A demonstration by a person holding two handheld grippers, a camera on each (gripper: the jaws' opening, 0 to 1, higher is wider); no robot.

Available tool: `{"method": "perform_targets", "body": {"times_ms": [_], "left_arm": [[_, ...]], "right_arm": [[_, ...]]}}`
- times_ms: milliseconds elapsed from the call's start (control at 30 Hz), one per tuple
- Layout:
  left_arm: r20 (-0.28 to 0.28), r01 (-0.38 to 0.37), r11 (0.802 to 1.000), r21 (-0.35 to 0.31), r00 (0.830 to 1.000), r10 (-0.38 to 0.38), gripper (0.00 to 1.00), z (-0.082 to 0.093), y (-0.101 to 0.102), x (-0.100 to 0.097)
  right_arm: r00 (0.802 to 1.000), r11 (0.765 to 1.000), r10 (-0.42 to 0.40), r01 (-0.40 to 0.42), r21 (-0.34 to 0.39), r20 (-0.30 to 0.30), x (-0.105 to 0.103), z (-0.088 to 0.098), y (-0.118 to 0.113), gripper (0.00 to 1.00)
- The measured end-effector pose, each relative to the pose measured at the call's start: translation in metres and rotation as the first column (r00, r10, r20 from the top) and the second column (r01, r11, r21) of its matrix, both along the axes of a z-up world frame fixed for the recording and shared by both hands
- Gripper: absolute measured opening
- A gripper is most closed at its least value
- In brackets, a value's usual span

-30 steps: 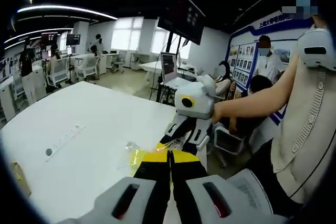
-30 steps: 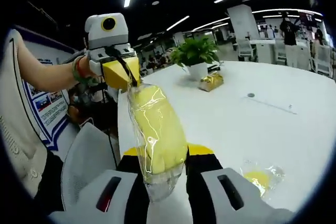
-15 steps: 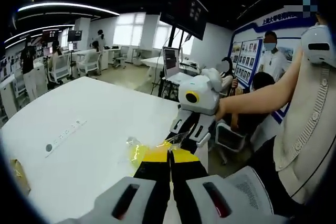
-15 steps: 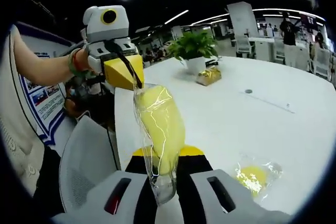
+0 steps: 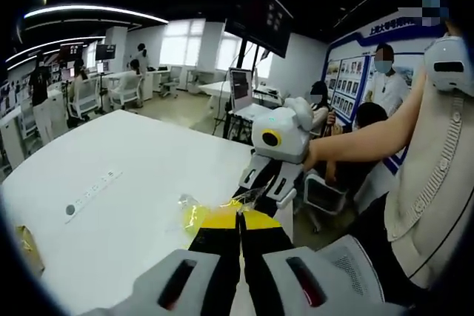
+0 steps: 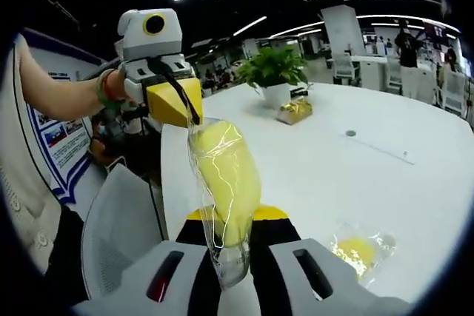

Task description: Compare the silicone blocks by pressing each to a similar depth, holding the contact briefly, and releasing to observe deformation and rebound differences across the visible hardness samples.

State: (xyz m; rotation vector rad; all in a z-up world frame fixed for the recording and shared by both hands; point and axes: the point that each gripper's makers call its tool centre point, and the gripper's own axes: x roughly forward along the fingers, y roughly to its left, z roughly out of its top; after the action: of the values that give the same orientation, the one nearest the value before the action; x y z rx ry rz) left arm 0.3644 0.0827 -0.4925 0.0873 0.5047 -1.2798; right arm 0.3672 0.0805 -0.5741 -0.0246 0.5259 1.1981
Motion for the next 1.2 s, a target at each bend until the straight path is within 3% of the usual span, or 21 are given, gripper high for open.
{"method": "perform_targets", "body": {"times_ms": [200,233,667,1200], "left_arm": [[0.003,-0.004,1.000,0.006,1.000,0.004,0.00,-0.0012,-0.0008,0.0001],[0.005,-0.003,1.000,0.009,1.000,0.003,0.00,-0.0016,-0.0013,-0.0010],[0.002,0.000,1.000,0.015,1.000,0.000,0.00,-0.0007,-0.0026,-0.0023],[-0.001,-0.006,1.000,0.007,1.000,0.006,0.00,0.0029,-0.0032,-0.0007]], "right_arm": [[1.000,1.000,-0.006,0.006,0.003,-0.007,-0.0006,-0.0013,-0.0010,0.09],[0.999,1.000,-0.005,0.005,0.008,-0.037,-0.0030,-0.0025,-0.0006,0.09],[0.999,0.999,-0.040,0.039,0.030,0.024,0.0009,-0.0015,-0.0028,0.17],[0.999,0.998,-0.043,0.042,0.040,0.033,0.0046,0.0001,-0.0035,0.22]]}}
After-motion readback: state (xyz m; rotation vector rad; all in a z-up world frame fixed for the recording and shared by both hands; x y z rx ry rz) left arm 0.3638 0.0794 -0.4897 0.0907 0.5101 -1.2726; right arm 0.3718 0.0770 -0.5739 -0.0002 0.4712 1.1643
